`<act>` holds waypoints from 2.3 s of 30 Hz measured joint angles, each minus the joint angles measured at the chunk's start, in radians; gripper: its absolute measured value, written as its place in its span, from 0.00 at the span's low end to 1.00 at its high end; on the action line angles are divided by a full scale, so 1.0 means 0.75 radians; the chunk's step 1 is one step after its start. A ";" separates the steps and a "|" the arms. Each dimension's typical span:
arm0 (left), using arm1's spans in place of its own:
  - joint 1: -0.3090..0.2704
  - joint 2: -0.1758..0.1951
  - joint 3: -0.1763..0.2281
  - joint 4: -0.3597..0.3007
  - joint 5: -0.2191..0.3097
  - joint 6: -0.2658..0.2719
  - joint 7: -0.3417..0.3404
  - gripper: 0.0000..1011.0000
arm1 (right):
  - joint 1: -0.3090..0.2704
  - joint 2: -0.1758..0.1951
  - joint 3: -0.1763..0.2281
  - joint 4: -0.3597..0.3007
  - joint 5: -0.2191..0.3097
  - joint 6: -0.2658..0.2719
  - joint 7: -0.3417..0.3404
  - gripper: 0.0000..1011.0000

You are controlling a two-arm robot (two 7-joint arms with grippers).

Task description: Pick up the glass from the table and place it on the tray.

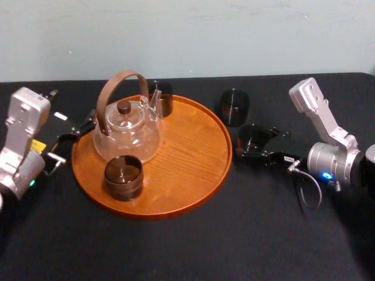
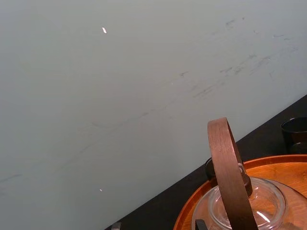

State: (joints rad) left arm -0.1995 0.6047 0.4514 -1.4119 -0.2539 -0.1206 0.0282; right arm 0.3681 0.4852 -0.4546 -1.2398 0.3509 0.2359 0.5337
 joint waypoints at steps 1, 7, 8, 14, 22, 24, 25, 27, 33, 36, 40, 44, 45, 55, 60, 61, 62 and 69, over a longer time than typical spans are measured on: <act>0.000 0.000 0.000 0.000 0.000 0.000 0.000 0.99 | 0.000 0.000 0.001 0.000 0.000 0.000 0.000 0.99; 0.000 0.000 0.000 0.000 0.000 0.000 0.000 0.99 | -0.001 0.001 0.002 -0.001 0.000 0.000 -0.001 0.94; 0.000 0.000 0.000 0.000 0.000 0.000 0.000 0.99 | -0.001 0.001 0.003 -0.001 0.000 0.000 -0.001 0.92; 0.000 0.000 0.000 0.000 0.000 0.000 0.000 0.99 | -0.002 0.001 0.004 -0.002 0.000 0.000 -0.001 0.90; 0.000 0.000 0.000 0.000 0.000 0.000 0.000 0.99 | -0.003 0.001 0.004 -0.003 0.000 0.001 -0.002 0.90; 0.000 0.000 0.000 0.000 0.000 0.000 0.000 0.99 | -0.003 0.001 0.005 -0.003 0.001 0.001 -0.002 0.90; 0.000 0.000 0.000 0.000 0.000 0.000 0.000 0.99 | -0.005 0.003 0.007 -0.006 0.004 0.002 -0.001 0.90; 0.000 0.000 0.000 0.000 0.000 0.000 0.000 0.99 | -0.012 0.015 0.013 -0.021 0.017 0.004 0.010 0.90; 0.000 0.000 0.000 0.000 0.000 0.000 0.000 0.99 | -0.043 0.065 0.029 -0.096 0.055 0.010 0.039 0.90; 0.000 0.000 0.000 0.000 0.000 0.000 0.000 0.99 | -0.054 0.084 0.034 -0.129 0.067 0.014 0.044 0.90; 0.000 0.000 0.000 0.000 0.000 0.000 0.000 0.99 | -0.073 0.117 0.046 -0.194 0.099 0.028 0.046 0.90; 0.000 0.000 0.000 0.000 0.000 0.000 0.000 0.99 | -0.077 0.132 0.050 -0.237 0.118 0.032 0.045 0.90; 0.000 0.000 0.000 0.000 0.000 0.000 0.000 0.99 | -0.076 0.137 0.050 -0.250 0.124 0.033 0.045 0.90; 0.000 0.000 0.000 0.000 0.000 0.000 0.000 0.99 | -0.029 0.135 0.009 -0.279 0.129 0.039 0.039 0.90; 0.000 0.000 0.000 0.000 0.000 0.000 0.000 0.99 | 0.018 0.113 -0.022 -0.251 0.122 0.039 0.039 0.90; 0.000 0.000 0.000 0.000 0.000 0.000 0.000 0.99 | 0.026 0.108 -0.026 -0.245 0.120 0.039 0.040 0.90; 0.000 0.000 0.000 0.000 0.000 0.000 0.000 0.99 | 0.043 0.098 -0.036 -0.231 0.115 0.038 0.040 0.90; 0.000 0.000 0.000 0.000 0.000 0.000 0.000 0.99 | 0.111 0.049 -0.079 -0.161 0.095 0.026 0.050 0.90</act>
State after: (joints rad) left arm -0.1995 0.6047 0.4514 -1.4119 -0.2539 -0.1206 0.0283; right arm 0.4515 0.5217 -0.5137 -1.3609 0.4219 0.2555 0.5715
